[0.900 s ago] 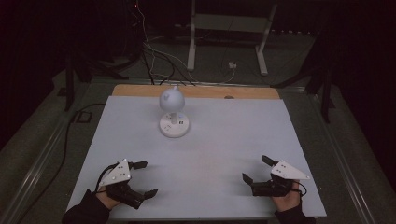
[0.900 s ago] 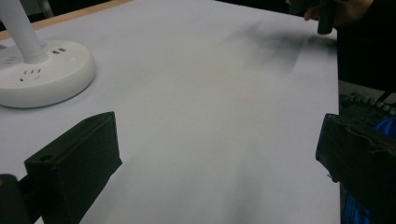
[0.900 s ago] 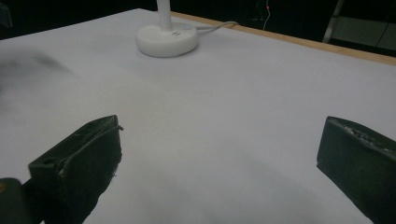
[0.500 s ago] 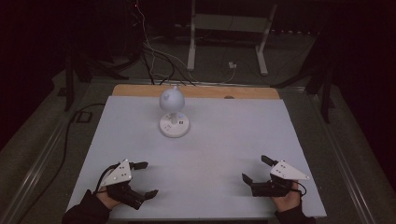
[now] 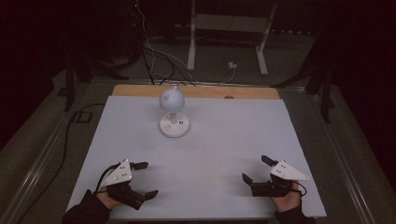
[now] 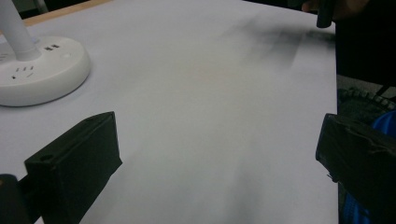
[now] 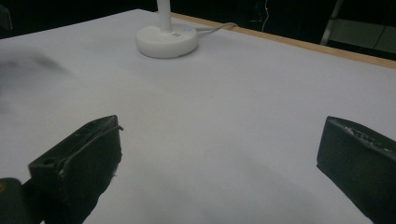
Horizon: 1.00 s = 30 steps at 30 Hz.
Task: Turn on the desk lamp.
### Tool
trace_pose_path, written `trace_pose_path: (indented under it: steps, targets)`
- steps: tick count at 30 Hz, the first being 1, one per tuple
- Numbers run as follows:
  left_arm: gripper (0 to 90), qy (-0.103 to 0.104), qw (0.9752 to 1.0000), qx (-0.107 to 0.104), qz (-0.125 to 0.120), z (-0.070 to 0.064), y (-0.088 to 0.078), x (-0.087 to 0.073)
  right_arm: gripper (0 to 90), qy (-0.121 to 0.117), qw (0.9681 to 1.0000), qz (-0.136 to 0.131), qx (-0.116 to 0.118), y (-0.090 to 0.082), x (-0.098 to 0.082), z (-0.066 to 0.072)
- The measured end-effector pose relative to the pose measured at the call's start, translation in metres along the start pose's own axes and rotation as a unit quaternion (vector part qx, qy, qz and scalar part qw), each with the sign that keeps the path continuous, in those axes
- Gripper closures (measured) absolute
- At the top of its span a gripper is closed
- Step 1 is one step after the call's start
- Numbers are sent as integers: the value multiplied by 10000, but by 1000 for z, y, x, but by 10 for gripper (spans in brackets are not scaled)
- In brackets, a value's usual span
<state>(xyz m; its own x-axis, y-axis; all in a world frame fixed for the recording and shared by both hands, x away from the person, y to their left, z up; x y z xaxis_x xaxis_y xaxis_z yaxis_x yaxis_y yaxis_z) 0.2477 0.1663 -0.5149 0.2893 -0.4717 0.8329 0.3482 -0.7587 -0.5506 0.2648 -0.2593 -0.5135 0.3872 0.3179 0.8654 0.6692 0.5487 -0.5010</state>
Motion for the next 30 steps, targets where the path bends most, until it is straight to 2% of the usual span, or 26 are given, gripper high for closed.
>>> trace_pose_path:
  steps: [5,18,22,30]
  targets:
    - [3,-28,10000,16,-53,-1,-3,4,0,14,10000,-35,-18,-1,1,0]
    - [3,65,10000,-17,-50,-5,-6,20,0,39,10000,-50,-47,-1,0,-1]
    - [3,57,10000,50,-18,-5,-5,25,0,43,10000,-60,-50,-1,1,-1]
    - [3,-79,9998,32,-156,-2,-6,39,0,47,10000,-66,-51,-2,0,-1]
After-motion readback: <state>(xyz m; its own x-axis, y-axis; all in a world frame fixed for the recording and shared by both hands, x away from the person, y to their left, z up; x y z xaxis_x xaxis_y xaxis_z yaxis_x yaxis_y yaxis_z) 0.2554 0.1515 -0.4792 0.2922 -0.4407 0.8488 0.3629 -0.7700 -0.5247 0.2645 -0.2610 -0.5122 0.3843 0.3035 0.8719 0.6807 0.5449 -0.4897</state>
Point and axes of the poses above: each handheld gripper's, and its own axes: y roughly forward along the jaws, x roughly out of its top, z roughly to its left, the point moved 4 cm from there along y, roughly forward along the jaws, and after that the axes turned 8 degrees about z, right-handed, at the moved point
